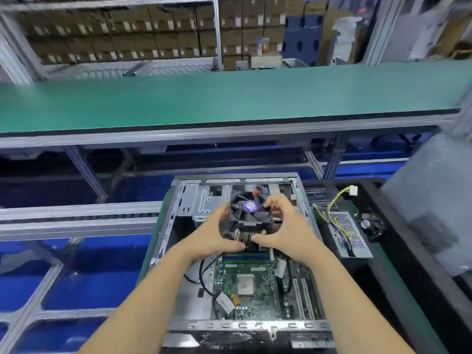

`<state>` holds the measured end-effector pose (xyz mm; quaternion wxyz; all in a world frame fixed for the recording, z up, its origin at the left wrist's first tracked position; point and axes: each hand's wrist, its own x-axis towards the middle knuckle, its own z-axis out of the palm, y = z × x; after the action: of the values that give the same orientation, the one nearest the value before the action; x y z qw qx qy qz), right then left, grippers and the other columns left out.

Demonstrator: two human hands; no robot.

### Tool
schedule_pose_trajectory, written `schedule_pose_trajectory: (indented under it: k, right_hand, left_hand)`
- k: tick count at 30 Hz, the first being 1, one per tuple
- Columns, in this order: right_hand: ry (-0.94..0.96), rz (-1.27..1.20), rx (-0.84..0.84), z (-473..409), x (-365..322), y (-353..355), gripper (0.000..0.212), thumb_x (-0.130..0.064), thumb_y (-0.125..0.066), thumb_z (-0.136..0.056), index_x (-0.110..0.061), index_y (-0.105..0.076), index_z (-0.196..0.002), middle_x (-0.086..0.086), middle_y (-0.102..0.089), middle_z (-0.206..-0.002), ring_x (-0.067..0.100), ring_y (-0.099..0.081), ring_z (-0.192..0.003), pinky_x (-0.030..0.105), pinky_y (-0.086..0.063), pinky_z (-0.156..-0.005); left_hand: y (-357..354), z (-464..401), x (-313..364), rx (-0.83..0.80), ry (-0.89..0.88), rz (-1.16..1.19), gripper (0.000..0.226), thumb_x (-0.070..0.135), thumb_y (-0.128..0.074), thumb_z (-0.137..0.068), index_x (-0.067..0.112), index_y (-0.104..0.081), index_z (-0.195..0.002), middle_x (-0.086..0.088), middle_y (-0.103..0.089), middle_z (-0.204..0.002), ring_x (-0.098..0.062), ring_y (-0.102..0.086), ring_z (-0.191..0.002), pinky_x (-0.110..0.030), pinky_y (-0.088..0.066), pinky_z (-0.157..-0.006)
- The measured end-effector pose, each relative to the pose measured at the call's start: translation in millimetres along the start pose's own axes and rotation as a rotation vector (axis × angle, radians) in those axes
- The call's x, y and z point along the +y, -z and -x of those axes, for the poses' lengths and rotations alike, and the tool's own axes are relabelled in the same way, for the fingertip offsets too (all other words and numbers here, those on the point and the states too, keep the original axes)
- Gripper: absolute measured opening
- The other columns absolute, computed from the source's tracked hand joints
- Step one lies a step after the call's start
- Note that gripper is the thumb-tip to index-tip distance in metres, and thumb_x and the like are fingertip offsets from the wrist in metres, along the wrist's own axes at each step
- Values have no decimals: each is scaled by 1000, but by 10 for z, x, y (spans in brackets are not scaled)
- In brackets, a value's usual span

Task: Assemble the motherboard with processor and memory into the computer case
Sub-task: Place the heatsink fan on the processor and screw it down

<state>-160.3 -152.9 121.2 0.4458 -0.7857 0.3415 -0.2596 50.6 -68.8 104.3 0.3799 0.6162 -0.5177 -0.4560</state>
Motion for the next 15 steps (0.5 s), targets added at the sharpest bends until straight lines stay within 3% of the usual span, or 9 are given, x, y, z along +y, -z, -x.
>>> schedule_pose_trajectory:
  k: [3, 6, 11, 15]
  right_hand:
    - [-101, -19, -84, 154, 113, -174, 63, -35, -92, -64, -45, -46, -106, -16, -58, -111, -1, -57, -99, 9, -45, -75]
    - [-160, -70, -105, 300, 214, -249, 68, -39, -94, -59, -43, -48, -110, -30, -59, -105, -4, -60, -101, 13, -50, -75]
    - [-222, -1, -211, 468, 348, -386, 81, -42, -93, -58, -42, -44, -123, -21, -54, -122, 1, -55, -116, 39, -51, -99]
    - [-272, -100, -273, 438, 344, -451, 94, -37, -95, -61, -54, -34, -131, -11, -53, -133, 4, -64, -113, 37, -57, -96]
  left_hand:
    - [63, 159, -131, -24, 86, -100, 115, 46, -95, -51, 38, -32, -146, 15, -52, -140, -5, -53, -126, -37, -42, -111]
    - [55, 241, -182, -38, 66, -181, 123, 56, -95, -41, 49, -27, -142, 26, -41, -141, 3, -44, -129, -21, -37, -106]
    - [-68, 348, -446, -120, 120, -275, 128, 61, -94, -39, 57, -15, -140, 10, -25, -153, -13, -33, -139, -44, -34, -115]
    - [-184, 388, -532, -25, 10, -366, 120, 62, -92, -38, 50, -22, -133, 18, -37, -133, -8, -39, -127, -36, -40, -109]
